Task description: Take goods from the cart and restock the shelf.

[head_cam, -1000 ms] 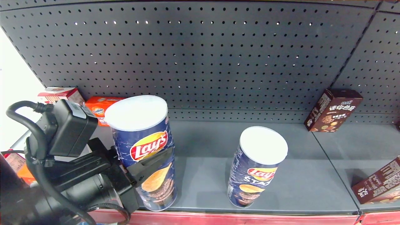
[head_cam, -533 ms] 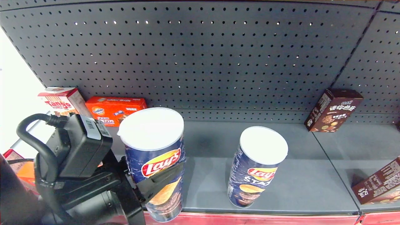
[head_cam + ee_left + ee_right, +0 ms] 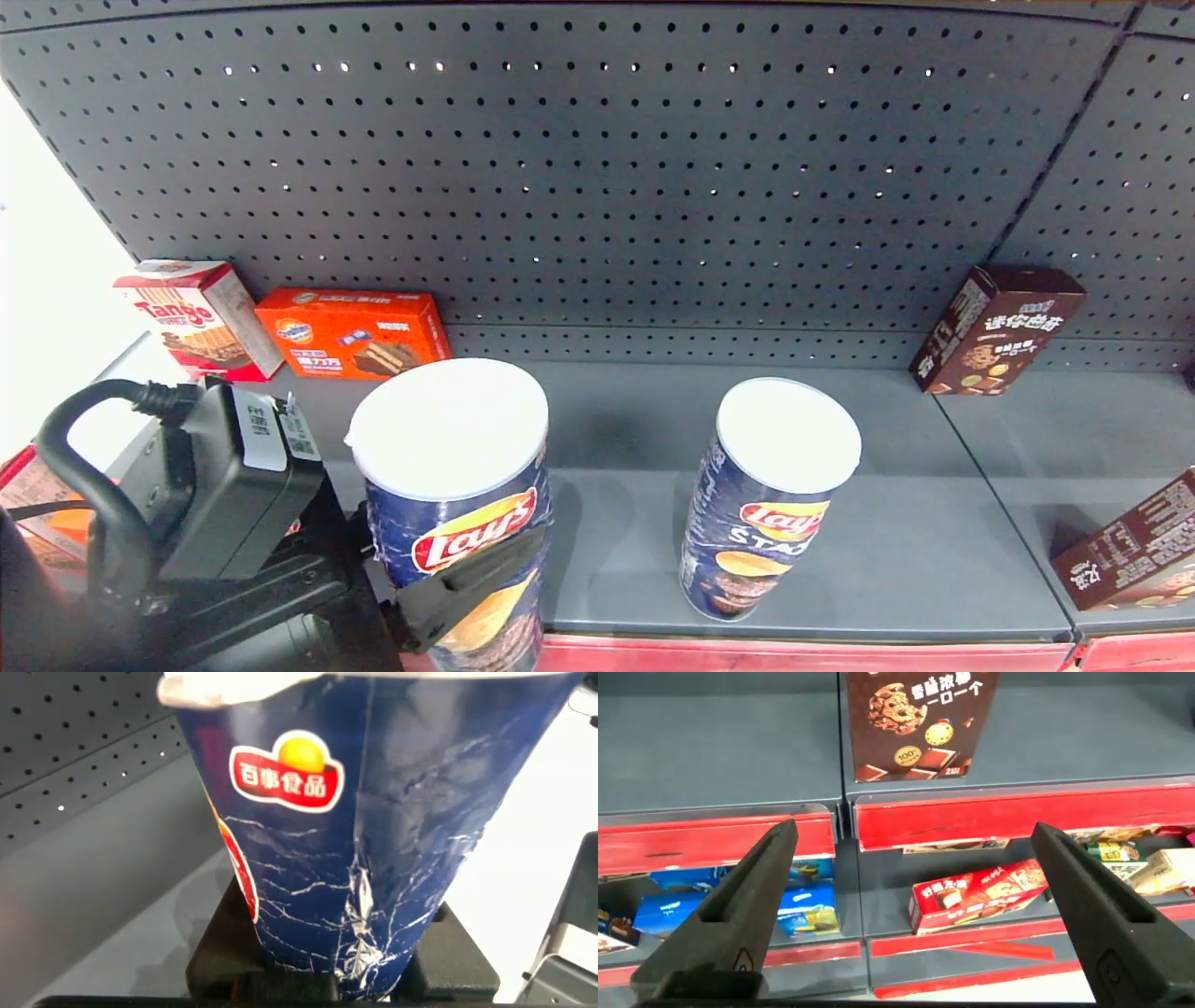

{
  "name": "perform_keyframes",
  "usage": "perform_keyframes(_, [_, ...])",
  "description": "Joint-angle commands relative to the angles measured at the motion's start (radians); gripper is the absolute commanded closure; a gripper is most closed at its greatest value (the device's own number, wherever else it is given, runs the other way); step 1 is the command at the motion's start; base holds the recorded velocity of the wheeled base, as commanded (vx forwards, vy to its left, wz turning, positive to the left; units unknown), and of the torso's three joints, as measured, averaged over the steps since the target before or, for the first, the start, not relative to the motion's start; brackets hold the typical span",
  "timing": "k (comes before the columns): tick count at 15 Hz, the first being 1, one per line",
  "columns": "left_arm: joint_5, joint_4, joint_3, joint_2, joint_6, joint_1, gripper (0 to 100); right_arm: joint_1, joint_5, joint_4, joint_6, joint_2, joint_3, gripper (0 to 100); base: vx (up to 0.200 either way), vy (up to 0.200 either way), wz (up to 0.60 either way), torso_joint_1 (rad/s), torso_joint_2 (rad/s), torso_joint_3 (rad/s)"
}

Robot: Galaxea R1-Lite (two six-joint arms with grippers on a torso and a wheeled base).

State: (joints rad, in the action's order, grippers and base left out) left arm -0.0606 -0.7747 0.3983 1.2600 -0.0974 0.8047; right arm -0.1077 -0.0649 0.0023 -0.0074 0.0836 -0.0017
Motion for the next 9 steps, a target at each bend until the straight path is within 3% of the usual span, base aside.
perform_keyframes(1, [0.001,-0.005,-0.010,-0.008,0.001,-0.005,100,0.000,0.000,0.001,0.000,0.007,0.002,0,0.000,0.000,0.00,0.000,0.00,0.000])
perform_keyframes(6, [0.007,0.005,0.050,-0.017,0.007,-0.021,100,0.000,0.000,0.001,0.000,0.007,0.002,0,0.000,0.000,0.00,0.000,0.00,0.000])
perform_keyframes(9, [0.005,-0.009,0.172,0.116,0.010,-0.065,100,0.000,0.000,0.001,0.000,0.007,0.002,0,0.000,0.000,0.00,0.000,0.00,0.000])
